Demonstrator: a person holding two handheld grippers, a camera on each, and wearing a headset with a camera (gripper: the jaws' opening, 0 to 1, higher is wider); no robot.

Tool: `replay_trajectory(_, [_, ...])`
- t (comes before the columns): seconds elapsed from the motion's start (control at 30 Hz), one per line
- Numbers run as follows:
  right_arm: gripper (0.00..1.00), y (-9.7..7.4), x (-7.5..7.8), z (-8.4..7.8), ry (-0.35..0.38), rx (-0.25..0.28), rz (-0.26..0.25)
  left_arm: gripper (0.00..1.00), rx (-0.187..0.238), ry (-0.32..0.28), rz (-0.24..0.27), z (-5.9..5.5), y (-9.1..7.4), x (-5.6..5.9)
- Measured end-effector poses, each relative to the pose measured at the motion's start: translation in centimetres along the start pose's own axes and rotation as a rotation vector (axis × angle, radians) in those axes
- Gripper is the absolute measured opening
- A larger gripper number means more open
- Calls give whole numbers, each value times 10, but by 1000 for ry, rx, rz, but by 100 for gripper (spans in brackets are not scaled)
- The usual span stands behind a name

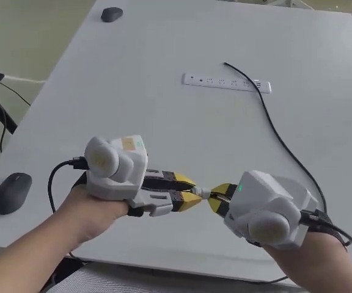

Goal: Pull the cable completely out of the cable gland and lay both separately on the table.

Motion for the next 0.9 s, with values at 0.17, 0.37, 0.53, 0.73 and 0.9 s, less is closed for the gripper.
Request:
replay_trajectory(0.17, [0,0,0,-1,31,-4,-5,15,0,1,1,0,-1,-1])
replay_trajectory(0.37, [0,0,0,-3,65,-14,-1,15,-5,3,-1,-1,-1,-1])
replay_trajectory(0.53, [0,2,4,-12,124,-44,-20,15,-2,4,2,-1,-3,-3])
replay_trajectory(0.73, [0,6,9,-26,233,-84,-32,15,4,3,1,-1,-4,-4])
replay_trajectory(0.9, [0,9,13,-40,323,-124,-47,15,7,5,-3,0,-4,-3])
Point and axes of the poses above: the centre of the closed fingertips' face, and the gripper's own axes: y roughly forward along the fingers, x roughly to its right, z roughly out of its top, the point moved 7 cm from there along -y, roughly backward along the fingers, and after that the axes turned 9 degrees about -z, right-handed, at the moved point
